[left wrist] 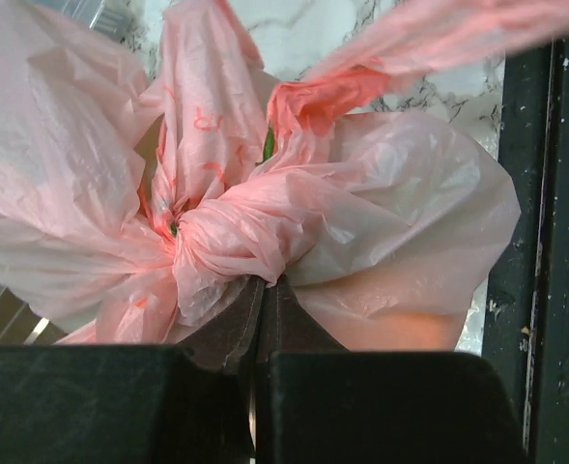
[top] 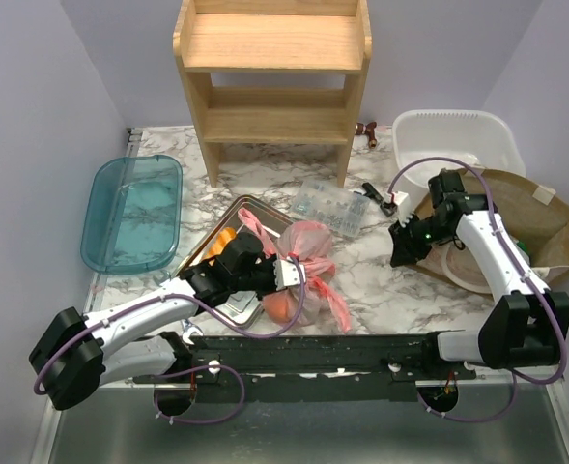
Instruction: Untie the knot of the grocery bags and take out the mixed food
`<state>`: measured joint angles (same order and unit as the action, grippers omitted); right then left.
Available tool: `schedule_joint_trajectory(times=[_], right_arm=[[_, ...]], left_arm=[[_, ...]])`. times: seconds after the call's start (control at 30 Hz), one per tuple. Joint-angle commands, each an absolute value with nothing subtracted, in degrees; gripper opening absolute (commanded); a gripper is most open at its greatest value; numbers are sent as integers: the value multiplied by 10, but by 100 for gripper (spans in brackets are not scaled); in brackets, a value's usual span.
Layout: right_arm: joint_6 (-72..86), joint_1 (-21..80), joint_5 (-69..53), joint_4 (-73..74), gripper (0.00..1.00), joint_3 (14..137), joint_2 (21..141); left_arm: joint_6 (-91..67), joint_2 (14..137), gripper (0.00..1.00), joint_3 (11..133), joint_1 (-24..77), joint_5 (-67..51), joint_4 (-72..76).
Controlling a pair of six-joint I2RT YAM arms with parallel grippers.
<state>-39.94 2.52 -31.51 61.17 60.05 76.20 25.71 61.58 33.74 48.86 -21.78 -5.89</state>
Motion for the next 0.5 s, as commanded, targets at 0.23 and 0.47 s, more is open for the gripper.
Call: schedule_joint_trajectory(times=[0.23, 0.47], right_arm=[[-327, 155, -444, 490, 89, 681, 717], [-355, 222, -482, 344, 90, 628, 685]], left_arm=[[367, 641, 0, 404, 520, -295, -50], [414, 653, 0, 425, 528, -333, -80]])
